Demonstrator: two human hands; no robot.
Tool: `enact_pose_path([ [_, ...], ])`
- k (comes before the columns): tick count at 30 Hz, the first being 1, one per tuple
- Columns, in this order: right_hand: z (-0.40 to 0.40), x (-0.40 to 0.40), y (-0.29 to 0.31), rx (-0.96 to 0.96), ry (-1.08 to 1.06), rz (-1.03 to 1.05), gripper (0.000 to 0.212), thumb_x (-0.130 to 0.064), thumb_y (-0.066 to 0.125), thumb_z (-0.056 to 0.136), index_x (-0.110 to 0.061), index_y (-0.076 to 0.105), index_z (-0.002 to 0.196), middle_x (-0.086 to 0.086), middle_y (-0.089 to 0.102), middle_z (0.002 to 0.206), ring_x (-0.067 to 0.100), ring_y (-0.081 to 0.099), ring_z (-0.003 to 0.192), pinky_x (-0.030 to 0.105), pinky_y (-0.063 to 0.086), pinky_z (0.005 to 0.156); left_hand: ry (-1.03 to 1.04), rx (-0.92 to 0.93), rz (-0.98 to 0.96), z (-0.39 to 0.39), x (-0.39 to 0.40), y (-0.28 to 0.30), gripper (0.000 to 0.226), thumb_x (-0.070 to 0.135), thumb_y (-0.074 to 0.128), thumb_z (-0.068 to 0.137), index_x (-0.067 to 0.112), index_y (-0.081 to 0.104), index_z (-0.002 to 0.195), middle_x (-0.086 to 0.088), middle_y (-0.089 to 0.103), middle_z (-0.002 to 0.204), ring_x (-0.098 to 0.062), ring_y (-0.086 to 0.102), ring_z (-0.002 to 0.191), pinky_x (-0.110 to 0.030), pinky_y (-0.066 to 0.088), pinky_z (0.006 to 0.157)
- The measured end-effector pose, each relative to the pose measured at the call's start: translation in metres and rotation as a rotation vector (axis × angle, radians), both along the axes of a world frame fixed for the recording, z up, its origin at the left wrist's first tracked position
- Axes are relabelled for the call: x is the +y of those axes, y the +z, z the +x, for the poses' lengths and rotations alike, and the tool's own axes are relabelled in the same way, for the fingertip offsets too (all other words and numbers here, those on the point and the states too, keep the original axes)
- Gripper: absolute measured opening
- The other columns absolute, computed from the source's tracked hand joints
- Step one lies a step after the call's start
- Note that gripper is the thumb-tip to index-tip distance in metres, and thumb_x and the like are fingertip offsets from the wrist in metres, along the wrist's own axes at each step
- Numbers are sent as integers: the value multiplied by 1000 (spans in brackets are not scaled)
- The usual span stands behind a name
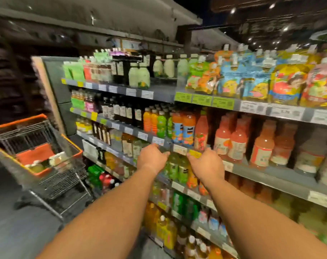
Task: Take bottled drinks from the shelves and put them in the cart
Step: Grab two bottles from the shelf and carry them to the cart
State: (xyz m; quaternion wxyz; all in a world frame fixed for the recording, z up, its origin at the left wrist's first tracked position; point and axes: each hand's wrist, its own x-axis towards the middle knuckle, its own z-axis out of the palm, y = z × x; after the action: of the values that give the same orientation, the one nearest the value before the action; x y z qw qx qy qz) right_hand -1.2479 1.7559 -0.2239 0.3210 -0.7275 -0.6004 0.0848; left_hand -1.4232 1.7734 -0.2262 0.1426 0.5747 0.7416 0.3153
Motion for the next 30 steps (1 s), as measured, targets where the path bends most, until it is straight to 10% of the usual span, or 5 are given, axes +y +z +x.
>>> enact_pose_path([
  [14, -356, 35, -16, 42, 634, -91, 63, -64, 56, 82, -12, 59, 118, 14, 68, 110, 34, 64, 103, 40, 54, 84, 617, -57, -6, -343, -65, -18, 31, 52, 67, 84, 24, 65, 97, -5, 72, 102, -29, 62, 83, -29, 45, 69],
  [22, -476, 151, -44, 65, 809, -140, 49, -72, 54, 77, -23, 51, 85, 8, 67, 93, 33, 65, 88, 33, 44, 63, 738, -65, -83, -450, 24, -51, 51, 61, 66, 83, 25, 64, 118, -5, 71, 106, -28, 66, 99, -35, 55, 80],
  [30, -607, 273, -81, 100, 892, -276, 55, -61, 57, 84, -11, 59, 107, 8, 66, 99, 31, 63, 92, 40, 54, 81, 818, -98, -101, -548, 120, -88, 31, 45, 68, 86, 18, 65, 101, -5, 70, 97, -23, 62, 84, -31, 49, 70],
])
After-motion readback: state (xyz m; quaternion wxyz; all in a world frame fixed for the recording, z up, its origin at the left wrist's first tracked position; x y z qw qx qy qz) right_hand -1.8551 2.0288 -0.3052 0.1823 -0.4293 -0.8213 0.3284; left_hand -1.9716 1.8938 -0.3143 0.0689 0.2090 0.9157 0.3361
